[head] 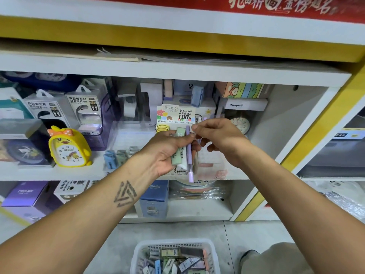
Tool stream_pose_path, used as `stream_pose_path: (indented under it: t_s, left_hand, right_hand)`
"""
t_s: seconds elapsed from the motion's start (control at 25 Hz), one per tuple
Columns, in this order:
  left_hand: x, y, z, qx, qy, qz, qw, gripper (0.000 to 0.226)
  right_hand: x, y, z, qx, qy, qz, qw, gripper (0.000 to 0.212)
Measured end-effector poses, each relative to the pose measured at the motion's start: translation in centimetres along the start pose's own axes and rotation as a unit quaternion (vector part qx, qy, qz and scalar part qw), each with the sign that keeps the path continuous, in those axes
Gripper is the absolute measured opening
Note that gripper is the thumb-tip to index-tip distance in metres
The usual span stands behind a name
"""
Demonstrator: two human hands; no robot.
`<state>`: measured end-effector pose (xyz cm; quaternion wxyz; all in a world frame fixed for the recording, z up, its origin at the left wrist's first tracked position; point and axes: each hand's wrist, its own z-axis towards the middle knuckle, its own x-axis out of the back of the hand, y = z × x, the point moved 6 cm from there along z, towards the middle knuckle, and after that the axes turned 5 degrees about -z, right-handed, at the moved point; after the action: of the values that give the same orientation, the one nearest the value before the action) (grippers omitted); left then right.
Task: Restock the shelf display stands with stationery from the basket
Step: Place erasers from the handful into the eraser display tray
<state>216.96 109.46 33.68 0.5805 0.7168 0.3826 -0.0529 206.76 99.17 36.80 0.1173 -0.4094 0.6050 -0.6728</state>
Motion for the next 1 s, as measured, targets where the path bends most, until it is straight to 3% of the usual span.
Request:
stream_pose_path:
  t_s: [0.12,0.24,0.32,0.4,0.52,0.6,0.76,0.92,1.0]
  left_hand:
    - [1.0,0.9,0.7,-0.024,0.048,-0.091,0.994,0.019]
    - [1.6,1.6,1.0,-0.057,0.064,-0.144,0.986,0.012]
    - [1.7,1.6,1.1,-0.059,0.069,-0.155,0.984,0.012]
    - [2.0,1.4,1.2,-0.045,0.071,-0.155,0.984,0.012]
    - [1.6,0.5,1.0,-0.001,0.051,-0.11,0.993,0.011]
    - [1.3,-0.1,0.9,0.021,0.046,-0.084,0.995,0.014]
    - [1.2,-0.4,1.1,0.043,0.054,-0.093,0.993,0.02]
    - [1.1,-0.6,1.1,0.044,0.034,-0.095,0.994,0.028]
    - [1.1,-0.6,1.2,0.043,0.027,-0.092,0.994,0.031]
  right_hand:
    - [-0.2,0.3,-0.6,-0.017,-0.068,-0.037,0.997,0.036]
    - [-1.0,0.4,-1.8,-0.009,-0.148,-0.044,0.988,0.025]
    - [0.1,0.0,-1.6,0.001,-0.097,-0.026,0.995,0.019]
    - [2.1,-0.3,-1.0,0.011,0.003,0.018,1.0,0.011]
    - [4.4,-0.6,-0.6,0.029,0.091,0.154,0.983,0.01]
    - [5.5,-0.7,-0.6,0.05,0.146,0.175,0.972,0.013]
    - [7.8,-1.5,-1.1,0.108,0.277,0.081,0.951,0.014]
    - [6.5,-2.4,-1.4,0.193,0.28,-0.141,0.93,0.012]
    - [5.4,-2.7,-1.6,0.229,0.289,-0.158,0.916,0.012]
